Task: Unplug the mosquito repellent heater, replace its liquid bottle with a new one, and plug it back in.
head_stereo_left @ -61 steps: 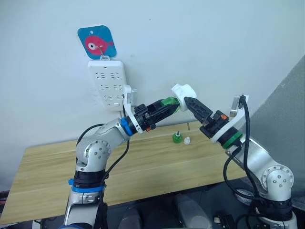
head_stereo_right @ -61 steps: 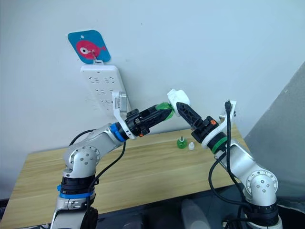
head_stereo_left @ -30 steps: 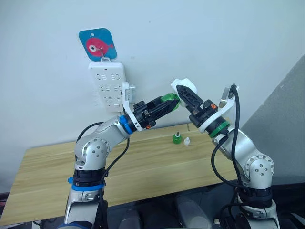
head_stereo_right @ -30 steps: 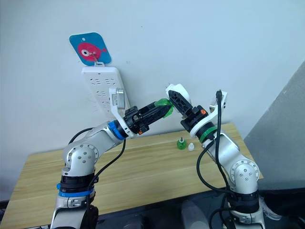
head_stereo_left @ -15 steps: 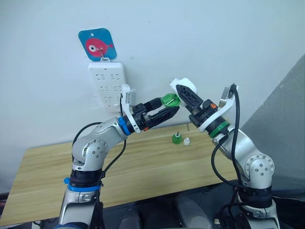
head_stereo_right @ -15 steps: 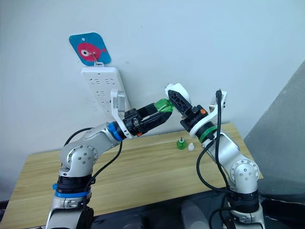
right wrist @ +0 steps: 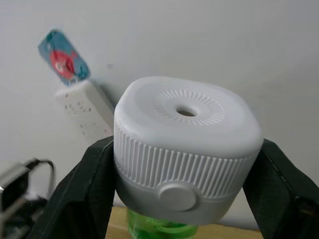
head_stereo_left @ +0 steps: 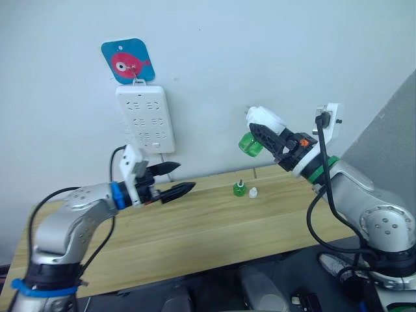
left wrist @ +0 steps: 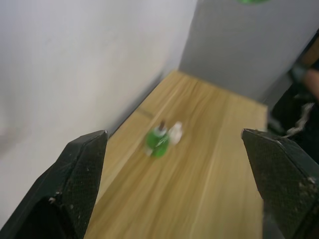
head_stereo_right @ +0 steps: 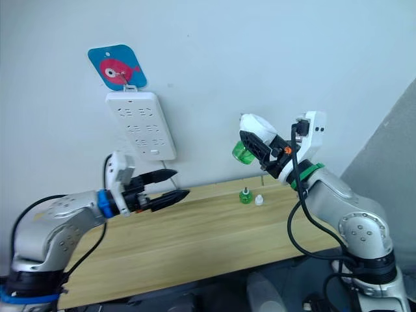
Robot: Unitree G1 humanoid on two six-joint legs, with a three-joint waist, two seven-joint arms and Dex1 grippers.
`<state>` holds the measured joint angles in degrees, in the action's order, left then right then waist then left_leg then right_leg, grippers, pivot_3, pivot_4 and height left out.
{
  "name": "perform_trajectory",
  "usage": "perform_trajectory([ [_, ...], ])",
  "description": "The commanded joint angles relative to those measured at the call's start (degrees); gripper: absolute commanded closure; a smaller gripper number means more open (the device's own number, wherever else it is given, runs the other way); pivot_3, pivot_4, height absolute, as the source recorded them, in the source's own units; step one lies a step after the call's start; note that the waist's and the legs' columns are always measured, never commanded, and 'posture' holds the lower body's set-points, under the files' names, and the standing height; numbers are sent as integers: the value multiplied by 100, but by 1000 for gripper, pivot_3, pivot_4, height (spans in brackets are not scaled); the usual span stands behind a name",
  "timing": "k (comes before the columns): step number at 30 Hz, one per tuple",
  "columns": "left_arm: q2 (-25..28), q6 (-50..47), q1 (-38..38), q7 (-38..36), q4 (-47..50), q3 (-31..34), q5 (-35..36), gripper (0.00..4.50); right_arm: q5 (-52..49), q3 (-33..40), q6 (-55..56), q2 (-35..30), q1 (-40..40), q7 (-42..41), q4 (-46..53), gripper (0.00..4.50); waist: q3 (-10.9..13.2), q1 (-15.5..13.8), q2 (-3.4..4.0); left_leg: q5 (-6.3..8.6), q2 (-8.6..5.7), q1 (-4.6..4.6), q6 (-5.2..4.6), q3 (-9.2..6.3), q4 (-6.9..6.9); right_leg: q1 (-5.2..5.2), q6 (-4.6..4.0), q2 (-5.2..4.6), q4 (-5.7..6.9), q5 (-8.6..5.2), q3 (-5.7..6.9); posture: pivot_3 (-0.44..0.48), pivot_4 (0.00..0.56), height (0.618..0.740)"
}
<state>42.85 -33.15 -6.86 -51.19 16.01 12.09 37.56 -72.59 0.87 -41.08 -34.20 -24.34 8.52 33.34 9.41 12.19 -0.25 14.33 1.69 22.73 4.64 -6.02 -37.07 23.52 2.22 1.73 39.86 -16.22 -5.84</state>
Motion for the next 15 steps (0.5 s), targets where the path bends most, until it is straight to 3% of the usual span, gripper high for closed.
perform_trajectory([
  [1, 277, 263, 216, -30, -84, 745, -87, 0, 413, 8, -121, -322, -193, -682, 363, 1341, 0, -39, 0, 0, 0, 0, 0, 0, 0, 0, -1, 0, 0, -1, 1, -195, 107, 736],
  [8, 768, 419, 18, -297, -1301, 1276, -259, 0, 613, -57, -442, -595, -361, -1476, 517, 1341, 1, -127, -2, 0, 1, -3, 0, 4, 1, 0, -1, 0, 0, -1, 0, -166, 109, 736],
  [15, 1125, 588, -1259, -979, -2873, 650, -610, 0, 829, -284, -696, -615, -487, -1916, 673, 1341, -2, -192, -13, 0, 1, -1, 0, 0, 1, 0, -1, -1, -3, -1, 12, -164, 113, 736],
])
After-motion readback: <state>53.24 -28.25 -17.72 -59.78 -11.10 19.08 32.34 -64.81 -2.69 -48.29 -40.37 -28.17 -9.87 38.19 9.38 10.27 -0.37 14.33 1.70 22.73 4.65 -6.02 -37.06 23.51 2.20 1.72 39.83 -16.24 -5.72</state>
